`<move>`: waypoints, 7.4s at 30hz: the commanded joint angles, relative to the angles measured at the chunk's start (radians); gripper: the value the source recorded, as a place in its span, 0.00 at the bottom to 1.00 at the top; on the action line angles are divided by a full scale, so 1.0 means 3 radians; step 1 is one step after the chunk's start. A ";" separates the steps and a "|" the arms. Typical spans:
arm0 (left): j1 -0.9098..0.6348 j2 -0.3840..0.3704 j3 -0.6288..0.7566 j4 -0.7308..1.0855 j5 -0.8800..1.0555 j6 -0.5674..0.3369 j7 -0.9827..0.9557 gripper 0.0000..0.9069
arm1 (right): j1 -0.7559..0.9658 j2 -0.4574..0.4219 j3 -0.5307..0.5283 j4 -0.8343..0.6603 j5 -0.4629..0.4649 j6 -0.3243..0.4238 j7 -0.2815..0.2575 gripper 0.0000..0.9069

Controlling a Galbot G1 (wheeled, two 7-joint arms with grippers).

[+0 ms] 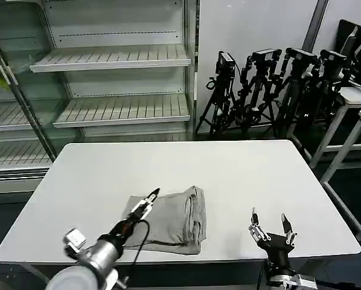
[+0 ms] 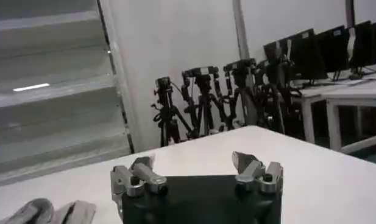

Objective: Fold and organize the clothes.

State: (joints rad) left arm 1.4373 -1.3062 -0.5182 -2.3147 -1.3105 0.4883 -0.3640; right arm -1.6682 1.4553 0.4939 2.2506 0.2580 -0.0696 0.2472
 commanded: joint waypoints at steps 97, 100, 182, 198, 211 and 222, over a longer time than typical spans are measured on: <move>-0.0168 0.1756 -0.2125 0.1226 0.0118 0.0303 0.1161 0.06 | -0.0093 -0.0082 0.0207 0.0338 0.0231 -0.0112 0.0020 1.00; -0.0078 0.2039 -0.2477 0.1313 0.0287 0.0301 0.1284 0.06 | -0.0037 -0.0100 0.0168 0.0317 0.0246 -0.0126 0.0020 1.00; 0.0217 0.0059 0.0127 0.0263 0.3530 -0.1179 0.0989 1.00 | -0.0070 -0.0093 0.0058 0.0187 -0.0676 0.0043 -0.0141 1.00; 0.0586 -0.0121 -0.0296 0.0233 0.4151 -0.1203 0.1030 1.00 | -0.0109 -0.0104 -0.0032 0.0098 -0.0786 0.0017 -0.0117 1.00; 0.0600 -0.0089 -0.0298 0.0202 0.4105 -0.1190 0.1042 1.00 | -0.0176 -0.0030 -0.0078 0.0148 -0.0913 0.0004 -0.0124 1.00; 0.0637 -0.0072 -0.0282 0.0085 0.3951 -0.1106 0.1054 1.00 | -0.0004 -0.0019 -0.0243 0.0136 -0.1100 -0.0226 -0.0193 1.00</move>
State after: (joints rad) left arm 1.6160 -1.3289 -0.5908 -2.2737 -0.1272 0.1446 -0.0504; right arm -1.7086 1.4465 0.4426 2.2974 -0.0371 -0.1016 0.1947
